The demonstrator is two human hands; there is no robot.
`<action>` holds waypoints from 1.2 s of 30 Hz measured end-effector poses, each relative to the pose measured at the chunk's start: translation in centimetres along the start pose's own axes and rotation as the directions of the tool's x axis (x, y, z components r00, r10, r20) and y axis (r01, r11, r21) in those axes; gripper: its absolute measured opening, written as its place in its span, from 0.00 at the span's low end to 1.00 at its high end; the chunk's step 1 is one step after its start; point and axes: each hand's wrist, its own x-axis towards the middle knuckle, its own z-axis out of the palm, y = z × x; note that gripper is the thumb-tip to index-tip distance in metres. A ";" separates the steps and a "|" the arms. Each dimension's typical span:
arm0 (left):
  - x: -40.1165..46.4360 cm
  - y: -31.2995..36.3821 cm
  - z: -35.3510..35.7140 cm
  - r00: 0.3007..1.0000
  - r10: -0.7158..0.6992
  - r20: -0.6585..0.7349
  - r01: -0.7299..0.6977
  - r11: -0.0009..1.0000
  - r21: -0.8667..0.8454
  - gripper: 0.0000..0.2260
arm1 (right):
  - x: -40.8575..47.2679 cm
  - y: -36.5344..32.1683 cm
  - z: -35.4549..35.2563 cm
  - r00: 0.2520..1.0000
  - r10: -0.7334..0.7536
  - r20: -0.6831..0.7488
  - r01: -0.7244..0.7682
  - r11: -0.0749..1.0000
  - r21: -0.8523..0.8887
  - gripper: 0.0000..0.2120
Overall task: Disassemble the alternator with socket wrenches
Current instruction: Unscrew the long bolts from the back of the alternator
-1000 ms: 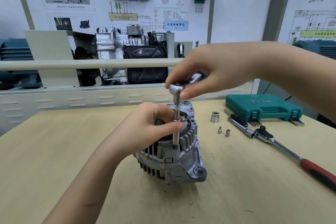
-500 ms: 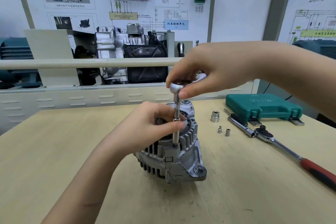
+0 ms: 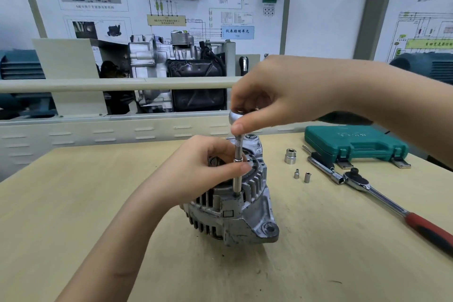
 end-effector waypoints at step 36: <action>0.3 -0.4 0.6 0.998 0.005 -0.056 0.004 0.987 0.160 0.15 | -0.2 0.2 0.3 1.000 0.006 -0.004 -0.006 1.000 0.011 0.16</action>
